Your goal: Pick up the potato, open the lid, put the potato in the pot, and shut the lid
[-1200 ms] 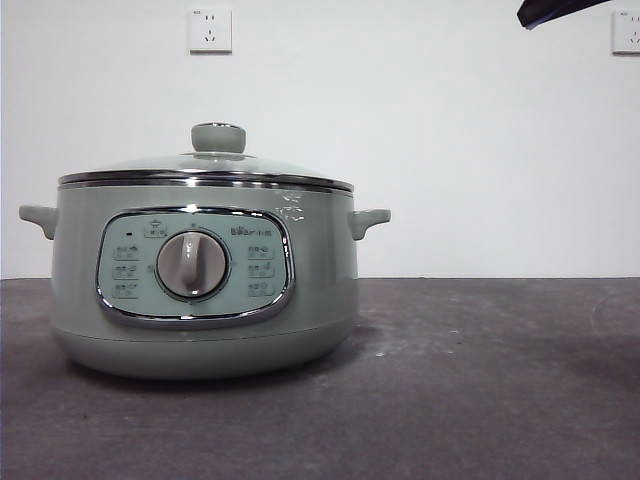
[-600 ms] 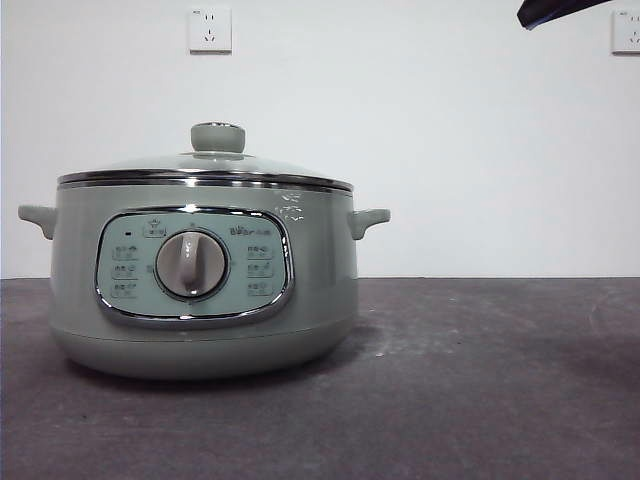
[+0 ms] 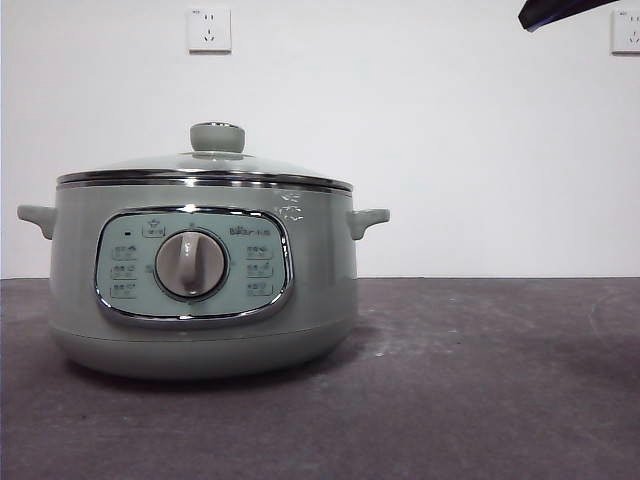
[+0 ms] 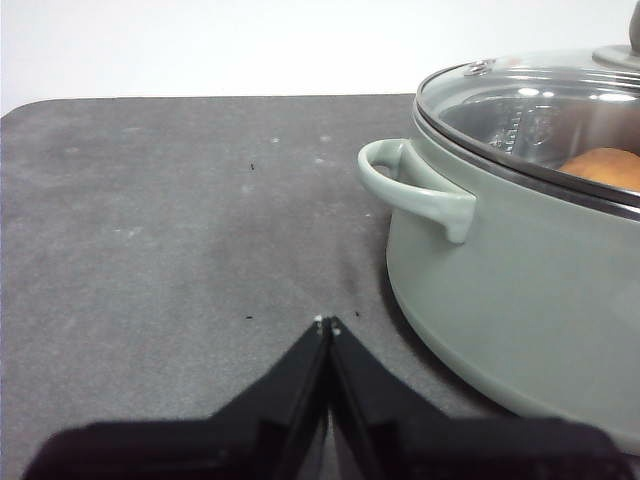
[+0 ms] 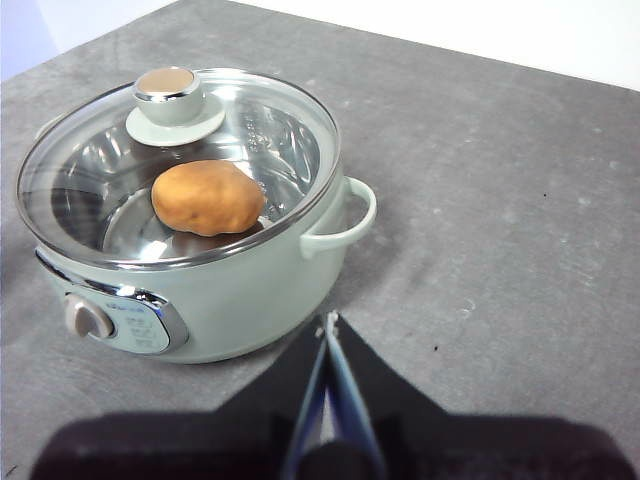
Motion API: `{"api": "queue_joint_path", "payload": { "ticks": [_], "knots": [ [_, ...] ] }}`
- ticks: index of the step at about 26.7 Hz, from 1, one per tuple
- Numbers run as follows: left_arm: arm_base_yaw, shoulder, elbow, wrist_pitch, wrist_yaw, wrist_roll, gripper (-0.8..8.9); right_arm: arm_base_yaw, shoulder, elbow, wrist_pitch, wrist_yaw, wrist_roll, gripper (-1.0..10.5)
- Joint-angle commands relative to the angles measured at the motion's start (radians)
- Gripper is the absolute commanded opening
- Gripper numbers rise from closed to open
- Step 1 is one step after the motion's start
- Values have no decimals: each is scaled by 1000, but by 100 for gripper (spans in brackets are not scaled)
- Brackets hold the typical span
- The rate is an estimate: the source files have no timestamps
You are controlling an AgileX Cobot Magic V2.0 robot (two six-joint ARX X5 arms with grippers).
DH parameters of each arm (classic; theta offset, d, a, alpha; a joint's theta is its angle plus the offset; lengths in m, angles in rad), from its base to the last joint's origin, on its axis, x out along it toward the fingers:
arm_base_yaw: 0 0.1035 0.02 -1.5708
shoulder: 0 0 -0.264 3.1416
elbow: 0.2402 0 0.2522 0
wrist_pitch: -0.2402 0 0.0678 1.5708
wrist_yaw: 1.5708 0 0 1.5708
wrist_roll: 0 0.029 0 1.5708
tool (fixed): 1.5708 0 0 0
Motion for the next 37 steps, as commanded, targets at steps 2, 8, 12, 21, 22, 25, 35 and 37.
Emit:
{"api": "queue_joint_path", "payload": {
  "ticks": [2, 8, 12, 21, 22, 25, 35, 37],
  "knots": [
    [3, -3, -15, 3, 8, 11, -3, 2, -2, -8, 6, 3, 9, 1],
    [3, -3, -15, 3, 8, 12, -3, -100, -92, -45, 1, 35, -73, 1],
    [3, -3, -15, 3, 8, 11, -3, -346, -256, -233, 161, -202, -72, 1],
    [3, -3, -15, 3, 8, 12, -3, -628, -587, -563, 270, -319, -53, 1],
    [3, -3, -15, 3, 8, 12, -3, -635, -607, -582, 269, -318, -49, 1],
    [3, -3, -15, 3, 8, 12, -3, -641, -655, -637, 270, -314, -43, 1],
    [3, -3, -15, 3, 7, 11, -3, -639, -700, -706, 242, -317, 0, 1],
    [3, -3, -15, 3, 8, 12, -3, -639, -700, -706, 241, -319, 43, 1]
  ]
}}
